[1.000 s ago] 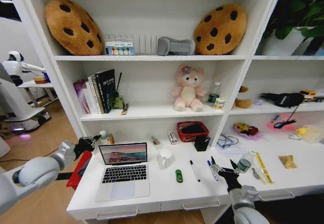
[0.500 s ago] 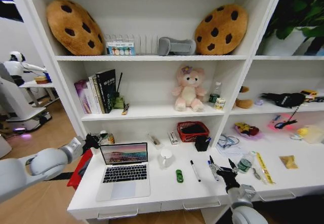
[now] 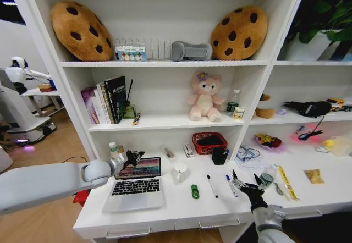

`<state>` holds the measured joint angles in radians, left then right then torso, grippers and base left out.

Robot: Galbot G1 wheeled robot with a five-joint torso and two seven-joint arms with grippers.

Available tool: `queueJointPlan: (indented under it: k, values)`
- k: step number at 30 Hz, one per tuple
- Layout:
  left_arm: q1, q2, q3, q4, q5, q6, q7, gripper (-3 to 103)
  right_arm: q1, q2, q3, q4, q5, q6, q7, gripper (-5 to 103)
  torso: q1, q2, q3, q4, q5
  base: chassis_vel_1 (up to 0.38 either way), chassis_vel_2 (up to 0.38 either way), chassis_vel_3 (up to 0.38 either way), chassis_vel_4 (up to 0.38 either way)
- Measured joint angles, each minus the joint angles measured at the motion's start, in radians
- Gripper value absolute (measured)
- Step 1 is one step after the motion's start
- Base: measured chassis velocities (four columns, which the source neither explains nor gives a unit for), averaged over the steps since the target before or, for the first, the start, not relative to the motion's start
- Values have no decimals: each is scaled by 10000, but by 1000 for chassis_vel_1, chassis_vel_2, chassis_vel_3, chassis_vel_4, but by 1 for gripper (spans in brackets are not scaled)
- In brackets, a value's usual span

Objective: Organize the objects on the table.

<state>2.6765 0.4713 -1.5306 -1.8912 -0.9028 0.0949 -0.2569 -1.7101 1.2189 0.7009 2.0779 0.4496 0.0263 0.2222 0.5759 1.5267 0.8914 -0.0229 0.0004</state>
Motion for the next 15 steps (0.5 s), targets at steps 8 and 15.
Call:
queueJointPlan:
  k: [8, 15]
  values:
    - [-1188, -1828, 1498, -1360, -60, 224, 67, 0, 567, -164, -261, -138, 140, -236, 162, 100, 12, -13, 12, -6, -8, 0, 0, 0, 0]
    - [-560, -3835, 2319, -2604, 540, 556, -141, 0, 1025, -336, -587, -274, 254, -505, 318, 100, 13, -16, 15, 16, -17, 0, 0, 0, 0]
